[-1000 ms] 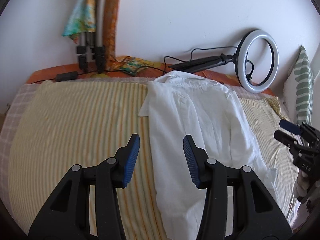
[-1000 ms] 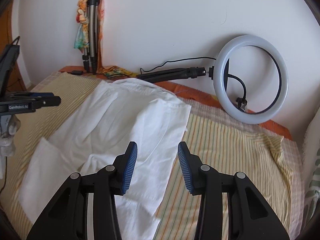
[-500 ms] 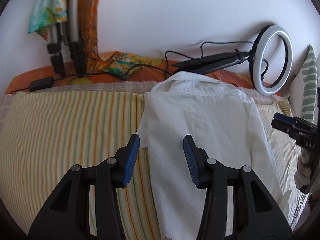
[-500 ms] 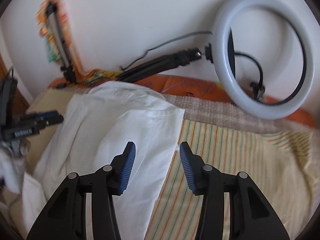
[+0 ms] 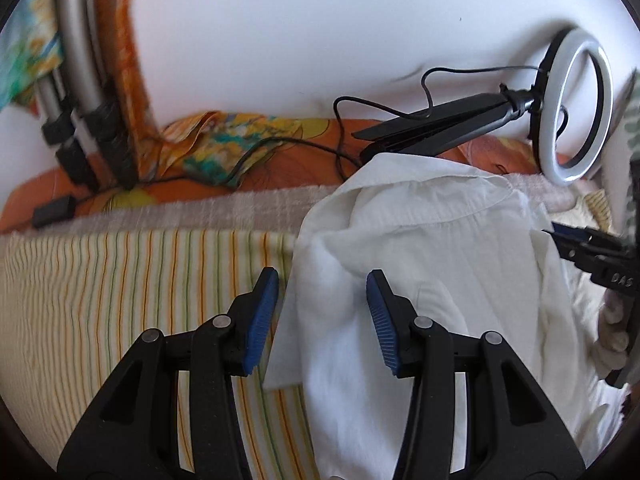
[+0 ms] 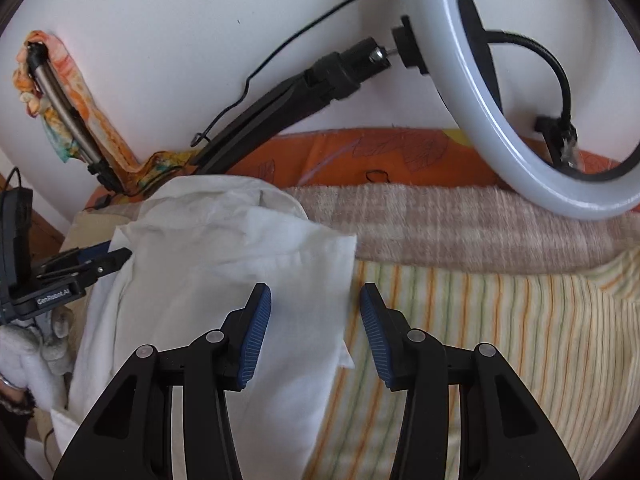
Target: Fold small clothes
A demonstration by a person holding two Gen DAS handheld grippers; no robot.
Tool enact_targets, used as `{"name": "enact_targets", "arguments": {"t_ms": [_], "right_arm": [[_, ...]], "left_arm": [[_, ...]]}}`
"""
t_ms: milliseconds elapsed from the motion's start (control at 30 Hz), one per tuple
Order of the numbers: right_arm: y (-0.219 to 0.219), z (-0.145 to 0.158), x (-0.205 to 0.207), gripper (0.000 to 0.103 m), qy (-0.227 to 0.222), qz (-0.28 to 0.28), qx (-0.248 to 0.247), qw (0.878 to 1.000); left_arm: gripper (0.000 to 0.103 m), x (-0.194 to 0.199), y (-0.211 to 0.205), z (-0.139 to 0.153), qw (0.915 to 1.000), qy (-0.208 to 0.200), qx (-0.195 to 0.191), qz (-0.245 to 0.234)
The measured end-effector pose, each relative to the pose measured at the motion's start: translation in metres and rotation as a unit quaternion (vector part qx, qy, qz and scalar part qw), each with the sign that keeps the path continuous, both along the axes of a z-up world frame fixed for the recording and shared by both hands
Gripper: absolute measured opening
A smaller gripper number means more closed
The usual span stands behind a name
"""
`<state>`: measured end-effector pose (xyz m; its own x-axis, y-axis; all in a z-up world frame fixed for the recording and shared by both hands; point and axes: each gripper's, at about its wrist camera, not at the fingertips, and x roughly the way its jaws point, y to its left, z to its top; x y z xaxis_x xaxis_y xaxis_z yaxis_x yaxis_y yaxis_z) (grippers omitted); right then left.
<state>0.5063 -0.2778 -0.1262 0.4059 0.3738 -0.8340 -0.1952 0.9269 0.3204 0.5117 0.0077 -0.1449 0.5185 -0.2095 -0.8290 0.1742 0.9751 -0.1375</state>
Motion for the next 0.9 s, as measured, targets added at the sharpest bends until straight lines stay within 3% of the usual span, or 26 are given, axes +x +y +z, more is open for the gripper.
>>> {"name": "enact_targets", "arguments": {"t_ms": [167, 233, 267, 333, 400, 467, 633, 900], "right_arm": [[0.004, -0.001, 0.008, 0.044, -0.016, -0.001, 0.005, 1.000], [0.006, -0.002, 0.009, 0.042, -0.020, 0.000, 0.004, 1.000], [0.007, -0.002, 0.009, 0.037, -0.021, 0.001, 0.004, 1.000], [0.007, -0.003, 0.009, 0.025, -0.021, 0.000, 0.005, 1.000], [0.007, -0.003, 0.010, 0.006, -0.024, -0.003, 0.005, 1.000], [0.004, 0.000, 0.009, 0.003, -0.029, -0.005, 0.013, 0.999], [-0.004, 0.022, -0.002, 0.001, -0.065, -0.006, 0.009, 0.998], [-0.007, 0.076, -0.039, 0.001, -0.120, 0.004, -0.009, 0.993]], "left_arm": [[0.044, 0.004, -0.004, -0.001, 0.9999, -0.010, 0.007, 0.004], [0.030, 0.005, -0.006, -0.001, 0.9999, -0.013, 0.010, 0.002], [0.025, 0.005, -0.006, -0.001, 0.9998, -0.015, 0.011, 0.003], [0.006, 0.006, -0.005, -0.001, 0.9998, -0.017, 0.007, 0.004], [0.005, 0.004, -0.006, 0.000, 0.9997, -0.021, 0.007, 0.003], [0.004, 0.001, -0.006, 0.002, 0.9996, -0.028, 0.010, 0.004], [0.003, -0.012, 0.000, 0.019, 0.9985, -0.054, 0.004, 0.008], [0.003, -0.059, 0.006, 0.073, 0.9938, -0.111, -0.001, 0.002]]}}
